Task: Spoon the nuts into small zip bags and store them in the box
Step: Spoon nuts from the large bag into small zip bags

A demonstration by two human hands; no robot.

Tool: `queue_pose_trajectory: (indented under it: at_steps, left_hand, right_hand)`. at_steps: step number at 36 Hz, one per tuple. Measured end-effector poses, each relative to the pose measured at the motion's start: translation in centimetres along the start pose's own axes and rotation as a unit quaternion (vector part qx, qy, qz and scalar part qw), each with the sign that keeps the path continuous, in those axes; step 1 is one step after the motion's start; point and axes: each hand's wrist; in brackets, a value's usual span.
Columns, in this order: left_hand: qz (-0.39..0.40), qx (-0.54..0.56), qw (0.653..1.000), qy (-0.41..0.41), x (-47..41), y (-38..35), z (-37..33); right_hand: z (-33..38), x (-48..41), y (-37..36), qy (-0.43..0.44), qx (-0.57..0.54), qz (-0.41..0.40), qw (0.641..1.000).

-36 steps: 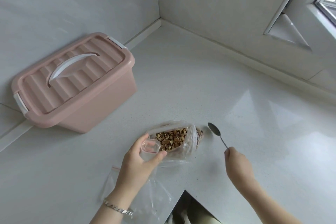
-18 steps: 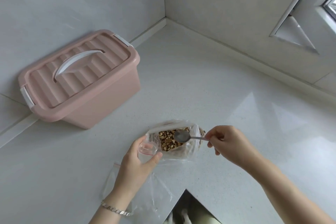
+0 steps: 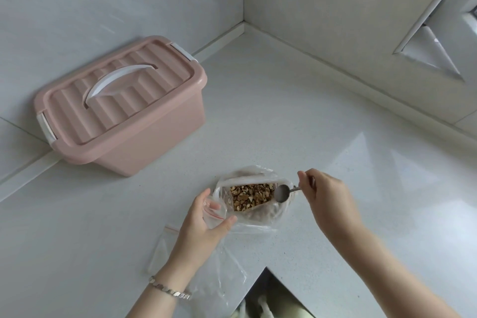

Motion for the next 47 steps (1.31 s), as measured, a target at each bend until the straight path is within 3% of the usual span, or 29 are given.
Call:
queue_pose_trajectory:
  at_steps: [5, 8, 15, 25, 27, 36, 47]
  left_hand:
    - [0.017, 0.014, 1.000, 0.005, 0.2, -0.2, -0.5]
    - [0.003, 0.028, 1.000, 0.008, 0.1, 0.0, -1.0]
    - [-0.009, 0.041, 0.999, 0.012, -0.1, 0.1, -1.9]
    - [-0.021, 0.000, 1.000, -0.004, -0.5, -0.8, -2.2]
    - [-0.016, -0.005, 1.000, -0.001, -0.6, -1.0, -2.3]
    - [0.013, -0.068, 0.998, -0.011, -2.2, -2.0, -1.0]
    - [0.001, -0.112, 0.991, -0.075, -3.1, -3.0, -1.9]
  right_hand:
    - [-0.9, 0.0, -2.2, -0.008, -0.045, 0.042, 0.998]
    - [-1.6, 0.1, -3.2, -0.061, -0.174, 0.041, 0.982]
    - [-4.6, 0.9, -5.0, -0.202, -0.432, 0.036, 0.878]
    - [-5.9, 2.2, -5.1, -0.259, -0.583, 0.042, 0.769]
    - [-6.0, 2.1, -4.8, -0.255, -0.595, 0.045, 0.761]
    - [-4.4, 1.5, -0.8, -0.195, -0.554, 0.026, 0.809]
    - [0.9, 1.1, 2.9, -0.031, -0.363, 0.018, 0.931]
Point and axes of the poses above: each hand's wrist, its own x-axis away from the middle knuckle, its own y-axis out of the back of the hand, z = x × y, and after that the axes turned 14 degrees about z, right-handed
